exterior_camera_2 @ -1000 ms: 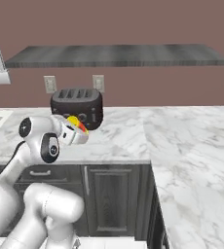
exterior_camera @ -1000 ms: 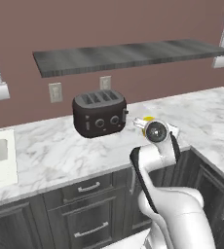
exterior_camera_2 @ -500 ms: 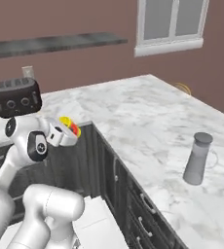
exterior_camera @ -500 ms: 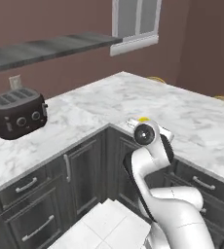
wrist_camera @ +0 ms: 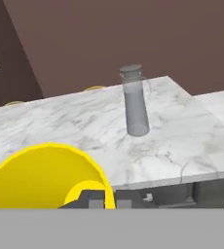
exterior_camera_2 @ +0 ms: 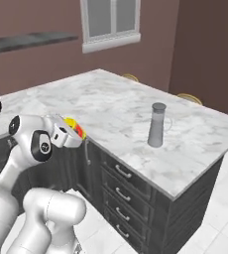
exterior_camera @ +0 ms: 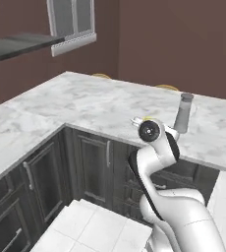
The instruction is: Place the pitcher and cup on the dining counter for serving.
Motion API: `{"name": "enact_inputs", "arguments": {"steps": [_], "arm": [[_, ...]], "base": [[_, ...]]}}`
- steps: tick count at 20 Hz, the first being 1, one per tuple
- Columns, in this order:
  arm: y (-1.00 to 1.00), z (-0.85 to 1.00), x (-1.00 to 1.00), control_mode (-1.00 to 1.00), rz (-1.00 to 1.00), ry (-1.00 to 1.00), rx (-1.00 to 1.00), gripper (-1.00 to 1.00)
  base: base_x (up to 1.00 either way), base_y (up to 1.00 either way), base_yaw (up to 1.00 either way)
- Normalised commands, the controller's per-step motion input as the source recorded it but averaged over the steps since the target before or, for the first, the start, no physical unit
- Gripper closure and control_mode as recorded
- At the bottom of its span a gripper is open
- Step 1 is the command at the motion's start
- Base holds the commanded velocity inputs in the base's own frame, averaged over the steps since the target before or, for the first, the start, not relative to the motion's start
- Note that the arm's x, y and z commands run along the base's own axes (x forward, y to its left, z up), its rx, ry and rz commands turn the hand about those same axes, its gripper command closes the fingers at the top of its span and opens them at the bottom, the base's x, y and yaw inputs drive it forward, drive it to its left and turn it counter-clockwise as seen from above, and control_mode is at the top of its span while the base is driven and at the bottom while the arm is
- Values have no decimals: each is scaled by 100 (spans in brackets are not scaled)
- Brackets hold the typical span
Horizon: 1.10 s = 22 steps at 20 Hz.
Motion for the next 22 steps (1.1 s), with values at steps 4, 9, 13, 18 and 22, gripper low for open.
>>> {"name": "enact_inputs", "arguments": {"steps": [4,9,13,18,22], "arm": [[0,0,0,100,0,0,0,100],[0,0,0,100,0,0,0,100],[0,0,0,100,0,0,0,100],[0,0,0,100,0,0,0,100],[0,0,0,100,0,0,0,100]], "base": [[-4,35,-44],[0,40,-57],[2,83,-49],[0,100,-32],[0,79,-17]]}}
